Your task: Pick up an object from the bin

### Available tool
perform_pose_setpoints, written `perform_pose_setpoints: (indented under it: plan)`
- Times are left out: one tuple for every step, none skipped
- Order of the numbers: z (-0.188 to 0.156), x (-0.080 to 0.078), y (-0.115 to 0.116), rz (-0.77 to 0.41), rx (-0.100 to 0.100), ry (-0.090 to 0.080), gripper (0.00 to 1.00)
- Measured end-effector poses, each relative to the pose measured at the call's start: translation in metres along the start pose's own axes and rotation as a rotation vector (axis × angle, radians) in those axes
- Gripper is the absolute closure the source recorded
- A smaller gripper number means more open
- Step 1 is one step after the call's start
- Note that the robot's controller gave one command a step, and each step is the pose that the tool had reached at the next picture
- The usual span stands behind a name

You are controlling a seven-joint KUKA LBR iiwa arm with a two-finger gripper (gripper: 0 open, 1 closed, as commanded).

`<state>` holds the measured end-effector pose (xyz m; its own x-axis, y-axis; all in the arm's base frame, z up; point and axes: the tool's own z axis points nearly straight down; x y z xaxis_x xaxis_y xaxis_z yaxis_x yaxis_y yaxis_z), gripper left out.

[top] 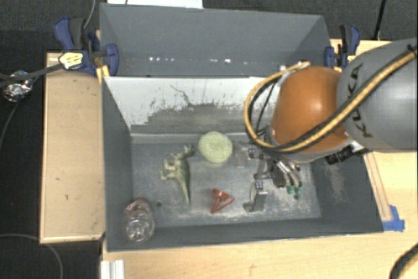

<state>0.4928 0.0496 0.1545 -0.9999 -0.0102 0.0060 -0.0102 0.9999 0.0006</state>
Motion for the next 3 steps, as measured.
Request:
perform_pose_setpoints:
  plan:
    - [-0.004,-0.001,0.000,0.002,0.000,-0.008,0.00]
    - [0.015,-0.002,0.008,-0.114,0.001,-0.016,0.00]
    - [0.059,-0.004,0.032,-0.402,0.001,-0.009,0.00]
